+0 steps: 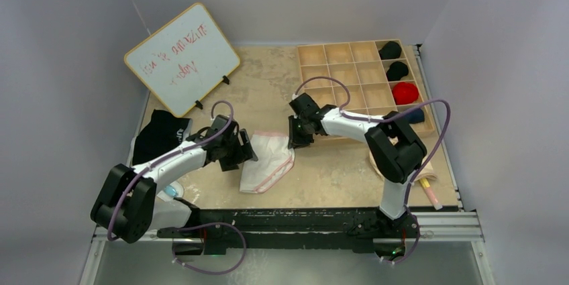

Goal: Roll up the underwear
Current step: Fold the underwear at the center of the board.

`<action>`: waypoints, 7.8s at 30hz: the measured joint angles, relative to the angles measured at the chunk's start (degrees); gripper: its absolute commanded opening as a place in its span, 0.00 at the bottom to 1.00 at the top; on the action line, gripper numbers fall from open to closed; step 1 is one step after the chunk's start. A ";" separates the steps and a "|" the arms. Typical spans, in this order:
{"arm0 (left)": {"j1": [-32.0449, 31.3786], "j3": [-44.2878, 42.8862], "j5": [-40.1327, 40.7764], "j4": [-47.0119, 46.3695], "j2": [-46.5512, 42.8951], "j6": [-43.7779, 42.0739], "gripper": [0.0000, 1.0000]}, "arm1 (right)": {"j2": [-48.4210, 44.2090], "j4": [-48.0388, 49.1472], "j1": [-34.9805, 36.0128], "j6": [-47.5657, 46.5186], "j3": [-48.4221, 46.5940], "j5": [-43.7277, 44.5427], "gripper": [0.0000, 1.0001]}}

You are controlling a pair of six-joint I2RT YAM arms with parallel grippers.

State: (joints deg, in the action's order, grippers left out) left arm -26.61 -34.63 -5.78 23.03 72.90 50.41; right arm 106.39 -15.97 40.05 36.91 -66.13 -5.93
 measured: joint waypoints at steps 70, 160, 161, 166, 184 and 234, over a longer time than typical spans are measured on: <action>5.62 2.93 2.38 -14.03 1.16 7.41 0.32 | 15.76 -23.10 11.72 3.26 -35.65 12.26 0.00; 12.39 5.60 -0.24 -6.97 -11.37 6.69 0.65 | 0.66 8.63 14.69 6.95 -10.71 -7.56 0.26; 12.39 5.60 -0.94 -7.45 -11.02 6.29 0.64 | -0.31 8.61 14.69 6.80 -9.46 -7.04 0.24; 12.39 5.62 -4.52 -10.49 -8.70 3.82 0.60 | -1.38 8.11 14.36 6.03 -6.40 -6.56 0.20; 12.41 1.90 -3.52 -11.85 5.49 -2.27 0.28 | 5.01 1.03 11.93 -1.42 -5.75 -5.31 0.15; 12.37 1.51 4.46 -10.16 4.63 -4.96 0.25 | 8.44 -5.81 14.21 -11.30 -12.50 -1.70 0.16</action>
State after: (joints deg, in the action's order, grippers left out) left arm -14.24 -33.12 -1.32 12.86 77.54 45.45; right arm 114.83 -21.78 54.26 25.61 -78.63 -7.64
